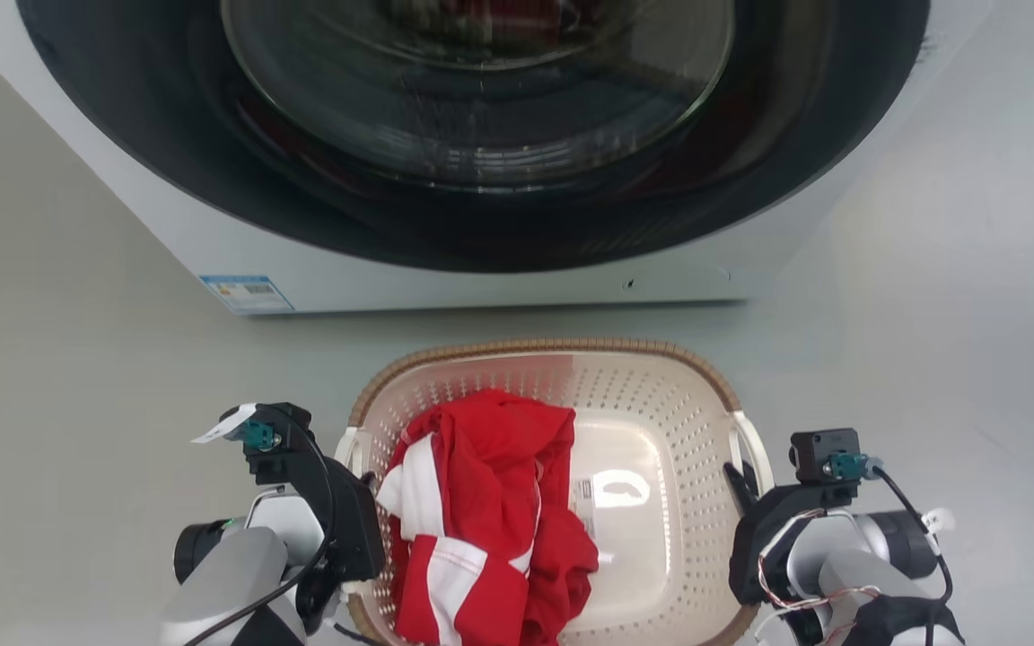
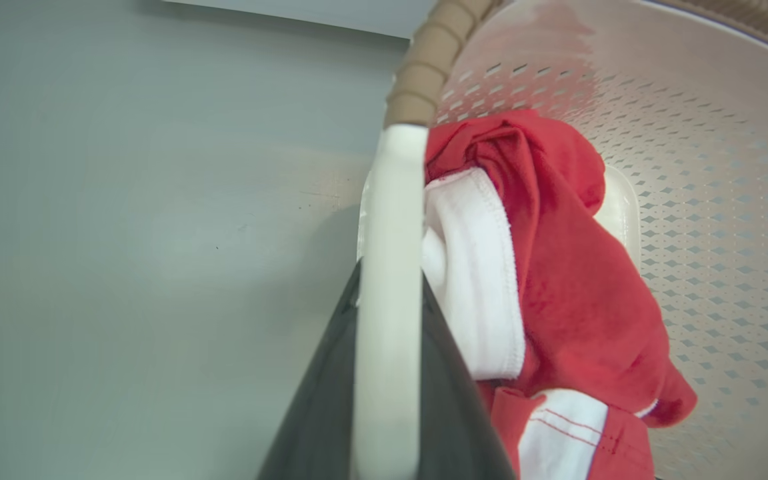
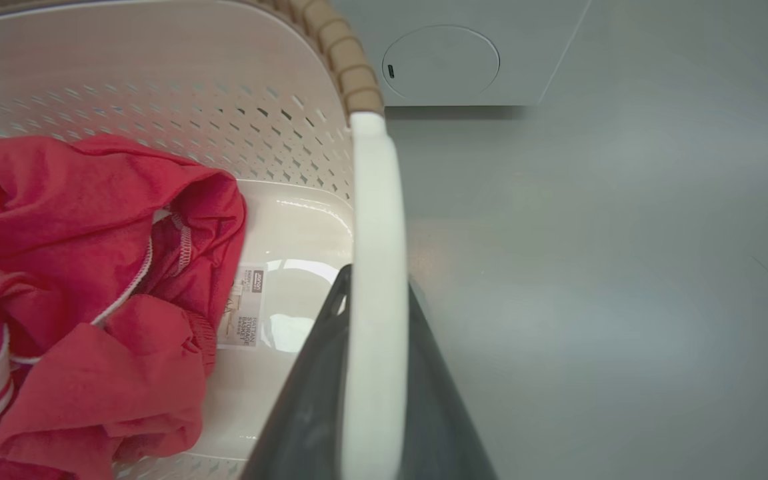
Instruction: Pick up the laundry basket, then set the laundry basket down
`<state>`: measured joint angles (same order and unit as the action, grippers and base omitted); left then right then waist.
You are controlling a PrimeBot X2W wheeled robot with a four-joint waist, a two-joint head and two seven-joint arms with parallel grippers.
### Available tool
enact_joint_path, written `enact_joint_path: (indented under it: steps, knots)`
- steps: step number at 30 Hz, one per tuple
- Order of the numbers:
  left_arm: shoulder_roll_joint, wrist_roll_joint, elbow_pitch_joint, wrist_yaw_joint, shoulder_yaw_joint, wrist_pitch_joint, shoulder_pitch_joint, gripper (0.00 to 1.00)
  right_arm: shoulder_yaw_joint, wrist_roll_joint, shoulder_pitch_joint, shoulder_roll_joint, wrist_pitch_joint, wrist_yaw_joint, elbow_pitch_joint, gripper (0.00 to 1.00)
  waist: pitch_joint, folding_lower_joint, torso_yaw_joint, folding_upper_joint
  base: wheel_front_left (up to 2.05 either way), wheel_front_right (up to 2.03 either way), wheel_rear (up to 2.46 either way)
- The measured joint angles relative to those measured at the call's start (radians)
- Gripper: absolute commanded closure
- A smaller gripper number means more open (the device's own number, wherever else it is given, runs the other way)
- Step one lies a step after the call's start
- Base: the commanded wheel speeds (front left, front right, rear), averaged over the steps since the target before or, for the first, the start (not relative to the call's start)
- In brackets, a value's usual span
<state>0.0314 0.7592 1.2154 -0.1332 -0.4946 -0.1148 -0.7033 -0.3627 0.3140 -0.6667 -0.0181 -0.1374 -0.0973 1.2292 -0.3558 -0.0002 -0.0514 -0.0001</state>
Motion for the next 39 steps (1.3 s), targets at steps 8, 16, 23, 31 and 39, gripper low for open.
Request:
enact_joint_path:
  steps: [8, 16, 23, 31, 39]
  knots:
    - [-0.001, 0.039, 0.015, 0.000, -0.006, -0.074, 0.042, 1.00, -0.035, 0.059, 0.056, 0.001, 0.067, -0.009, 0.003, 1.00, 0.120, -0.0001, 0.002, 0.0000, 0.00, 0.00, 0.00]
    - [-0.004, 0.059, 0.036, 0.000, -0.009, -0.130, 0.117, 1.00, -0.074, 0.118, 0.129, 0.003, 0.141, -0.018, 0.002, 1.00, 0.240, 0.0000, 0.006, -0.0001, 0.00, 0.00, 0.00]
    - [-0.004, 0.073, 0.042, 0.000, -0.011, -0.177, 0.140, 1.00, -0.094, 0.164, 0.159, 0.004, 0.208, -0.019, 0.000, 1.00, 0.327, 0.0000, 0.009, 0.0000, 0.00, 0.00, 0.00]
    - [-0.004, 0.101, 0.047, 0.001, -0.013, -0.211, 0.180, 1.00, -0.111, 0.208, 0.190, 0.004, 0.270, -0.019, 0.000, 1.00, 0.391, 0.0001, 0.013, 0.0000, 0.00, 0.00, 0.00]
    - [-0.003, 0.110, 0.054, 0.001, -0.014, -0.233, 0.203, 1.00, -0.126, 0.252, 0.213, 0.003, 0.308, -0.018, -0.006, 1.00, 0.422, 0.0001, 0.025, 0.0000, 0.00, 0.00, 0.00]
